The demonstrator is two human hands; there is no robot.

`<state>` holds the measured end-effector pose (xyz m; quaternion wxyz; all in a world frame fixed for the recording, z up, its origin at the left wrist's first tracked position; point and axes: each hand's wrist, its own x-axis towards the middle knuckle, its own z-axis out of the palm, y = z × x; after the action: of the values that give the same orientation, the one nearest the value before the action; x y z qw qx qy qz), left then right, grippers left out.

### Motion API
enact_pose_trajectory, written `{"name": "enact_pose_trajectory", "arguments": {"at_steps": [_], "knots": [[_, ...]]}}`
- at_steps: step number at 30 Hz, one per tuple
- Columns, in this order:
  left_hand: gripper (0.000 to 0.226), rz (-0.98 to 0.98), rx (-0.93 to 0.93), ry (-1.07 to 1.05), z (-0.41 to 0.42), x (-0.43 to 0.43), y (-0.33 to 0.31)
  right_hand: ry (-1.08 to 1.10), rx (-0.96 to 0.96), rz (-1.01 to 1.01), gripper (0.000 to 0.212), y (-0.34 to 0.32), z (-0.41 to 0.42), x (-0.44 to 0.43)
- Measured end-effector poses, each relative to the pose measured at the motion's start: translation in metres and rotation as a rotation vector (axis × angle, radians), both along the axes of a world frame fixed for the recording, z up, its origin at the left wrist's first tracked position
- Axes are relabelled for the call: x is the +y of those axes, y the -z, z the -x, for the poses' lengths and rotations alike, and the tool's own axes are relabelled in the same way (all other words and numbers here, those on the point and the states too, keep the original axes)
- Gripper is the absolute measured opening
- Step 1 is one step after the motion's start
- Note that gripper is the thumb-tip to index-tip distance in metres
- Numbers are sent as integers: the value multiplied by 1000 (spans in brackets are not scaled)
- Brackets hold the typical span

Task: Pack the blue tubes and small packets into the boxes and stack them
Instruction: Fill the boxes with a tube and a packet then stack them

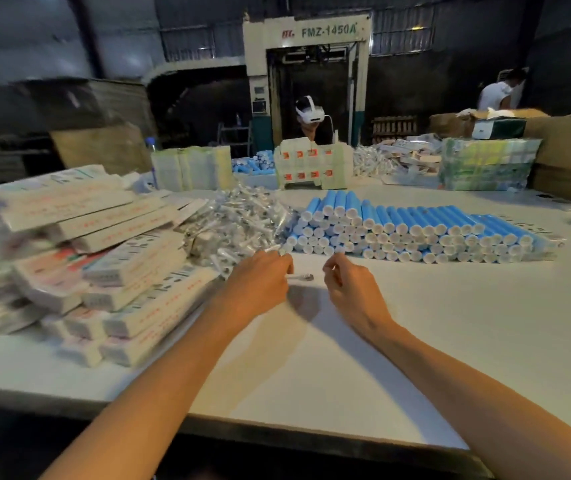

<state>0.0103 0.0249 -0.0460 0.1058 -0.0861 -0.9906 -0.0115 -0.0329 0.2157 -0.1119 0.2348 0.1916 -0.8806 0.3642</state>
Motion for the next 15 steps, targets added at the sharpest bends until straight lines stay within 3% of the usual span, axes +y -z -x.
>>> {"name": "enact_pose_trajectory", "arguments": {"at_steps": [7,10,15], "knots": [[57,334,89,-640,-36,-75,5,-55,-24,-35,7,2,-1,-1],[58,443,25,-702,-41,-94,19,-61,-53,-15,8,1,2,1],[44,505,58,-624,-46,-86,16,-73,-106,54,12,1,3,4]]}}
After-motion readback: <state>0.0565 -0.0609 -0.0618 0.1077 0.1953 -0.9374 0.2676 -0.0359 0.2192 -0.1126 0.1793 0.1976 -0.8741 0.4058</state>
